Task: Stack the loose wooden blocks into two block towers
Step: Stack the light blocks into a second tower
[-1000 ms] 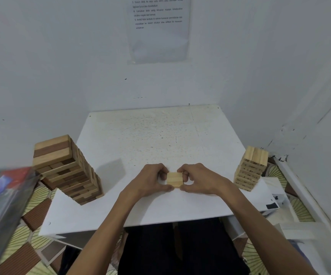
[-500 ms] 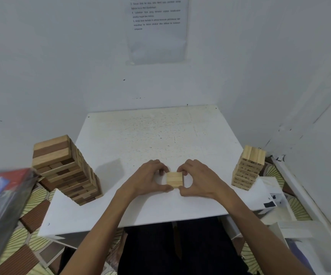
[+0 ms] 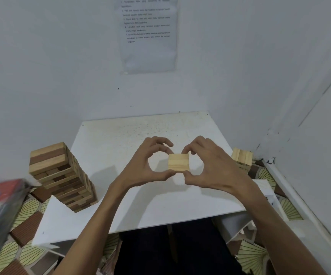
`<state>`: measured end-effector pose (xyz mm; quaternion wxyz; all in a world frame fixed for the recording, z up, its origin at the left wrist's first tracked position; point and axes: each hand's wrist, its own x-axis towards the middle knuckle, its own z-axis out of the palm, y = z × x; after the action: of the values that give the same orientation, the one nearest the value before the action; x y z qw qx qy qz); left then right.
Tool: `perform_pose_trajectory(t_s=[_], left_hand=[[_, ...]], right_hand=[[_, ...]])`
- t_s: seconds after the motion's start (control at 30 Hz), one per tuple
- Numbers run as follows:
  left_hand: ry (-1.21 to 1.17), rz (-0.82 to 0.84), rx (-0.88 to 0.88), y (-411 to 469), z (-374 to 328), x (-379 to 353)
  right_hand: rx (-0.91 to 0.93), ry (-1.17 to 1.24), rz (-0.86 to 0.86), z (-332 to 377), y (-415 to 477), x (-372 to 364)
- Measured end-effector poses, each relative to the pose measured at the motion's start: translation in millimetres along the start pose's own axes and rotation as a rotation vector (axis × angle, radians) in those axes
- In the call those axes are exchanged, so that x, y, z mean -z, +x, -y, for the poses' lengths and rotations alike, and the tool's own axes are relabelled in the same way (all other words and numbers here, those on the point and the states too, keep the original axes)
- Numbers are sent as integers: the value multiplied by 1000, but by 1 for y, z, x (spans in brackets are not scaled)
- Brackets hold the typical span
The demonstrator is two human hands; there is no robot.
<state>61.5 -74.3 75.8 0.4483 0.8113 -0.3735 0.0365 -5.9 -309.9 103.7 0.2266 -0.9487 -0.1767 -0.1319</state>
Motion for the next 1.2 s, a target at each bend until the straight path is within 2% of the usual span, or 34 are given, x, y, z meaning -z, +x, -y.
perform_pose_trajectory(t_s=[0.3,0.63,0.9,1.2], left_hand=[[7,-8,-130,42,-43,-9],[46,100,-234,100,-56,-52],[-20,213,-201,135,-42,-87],[-112,344,-113,148,-24,-110]], right_hand=[[-28,155,-163,-24,-19,42],[-122,150,-190,-75,-48,74],[-186,95,-196,-121,-60,69],[-225,144,-172,-139,-67,58]])
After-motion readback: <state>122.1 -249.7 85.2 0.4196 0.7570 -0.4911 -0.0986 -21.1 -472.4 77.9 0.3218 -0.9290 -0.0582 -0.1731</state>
